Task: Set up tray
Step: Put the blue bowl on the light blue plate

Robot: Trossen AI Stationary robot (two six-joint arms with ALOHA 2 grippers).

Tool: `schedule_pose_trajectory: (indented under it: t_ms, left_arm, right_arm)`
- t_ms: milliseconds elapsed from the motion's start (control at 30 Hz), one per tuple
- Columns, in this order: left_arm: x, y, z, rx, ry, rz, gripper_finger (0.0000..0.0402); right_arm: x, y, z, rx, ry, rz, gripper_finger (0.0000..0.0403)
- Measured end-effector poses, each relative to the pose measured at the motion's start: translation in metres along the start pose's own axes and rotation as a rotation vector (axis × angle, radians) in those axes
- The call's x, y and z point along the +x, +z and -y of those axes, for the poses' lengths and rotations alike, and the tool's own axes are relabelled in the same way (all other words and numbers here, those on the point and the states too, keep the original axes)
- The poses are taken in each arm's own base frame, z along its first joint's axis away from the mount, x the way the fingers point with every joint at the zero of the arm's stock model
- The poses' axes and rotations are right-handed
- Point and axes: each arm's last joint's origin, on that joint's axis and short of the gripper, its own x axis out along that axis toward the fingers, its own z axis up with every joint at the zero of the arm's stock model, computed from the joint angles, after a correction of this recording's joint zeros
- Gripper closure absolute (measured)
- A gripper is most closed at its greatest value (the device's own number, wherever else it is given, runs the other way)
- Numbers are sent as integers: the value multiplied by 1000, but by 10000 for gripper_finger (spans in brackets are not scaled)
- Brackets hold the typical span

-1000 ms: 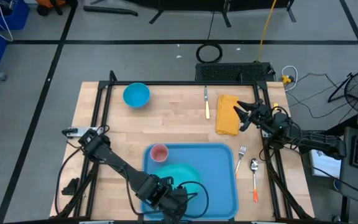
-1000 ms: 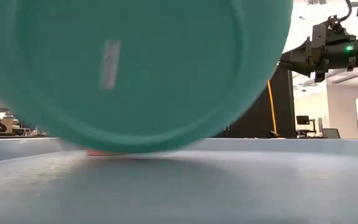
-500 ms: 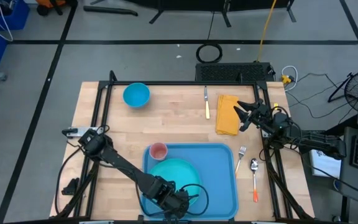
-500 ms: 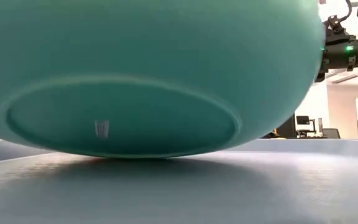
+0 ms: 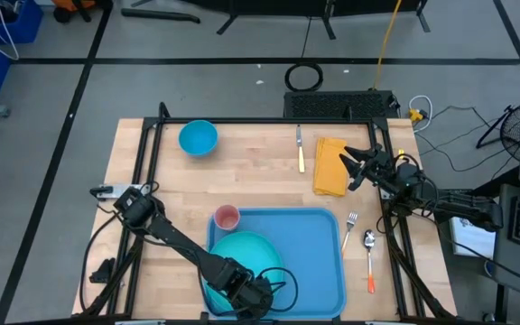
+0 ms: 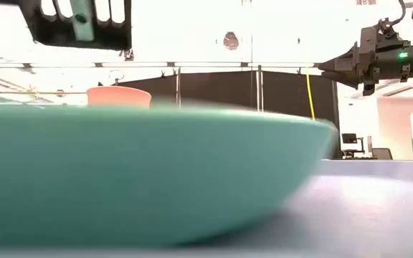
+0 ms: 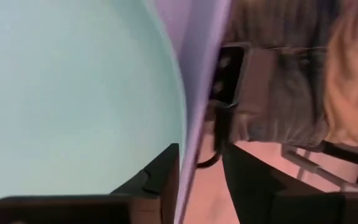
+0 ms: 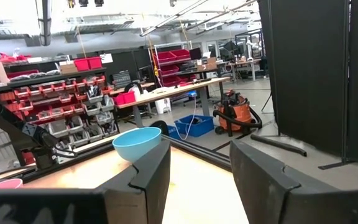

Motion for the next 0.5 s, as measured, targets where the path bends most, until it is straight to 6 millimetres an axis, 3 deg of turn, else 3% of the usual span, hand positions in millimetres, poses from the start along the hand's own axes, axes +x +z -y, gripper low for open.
schedule_pose_trajectory:
  t_ms: [133, 233, 400, 500]
  left_arm:
    - [-1, 2, 3, 59, -37, 11, 270]
    - [-15, 6, 10, 137, -96, 64, 271]
    - [-71, 15, 20, 207, -113, 269, 271]
    - [-115, 7, 16, 235, 17, 365, 271]
  right_arm:
    - [0, 0, 0, -1, 0, 0, 245]
    - [0, 0, 0, -1, 0, 0, 245]
    - [0, 0, 0, -1, 0, 0, 245]
    - [0, 1, 0, 1, 1, 5, 245]
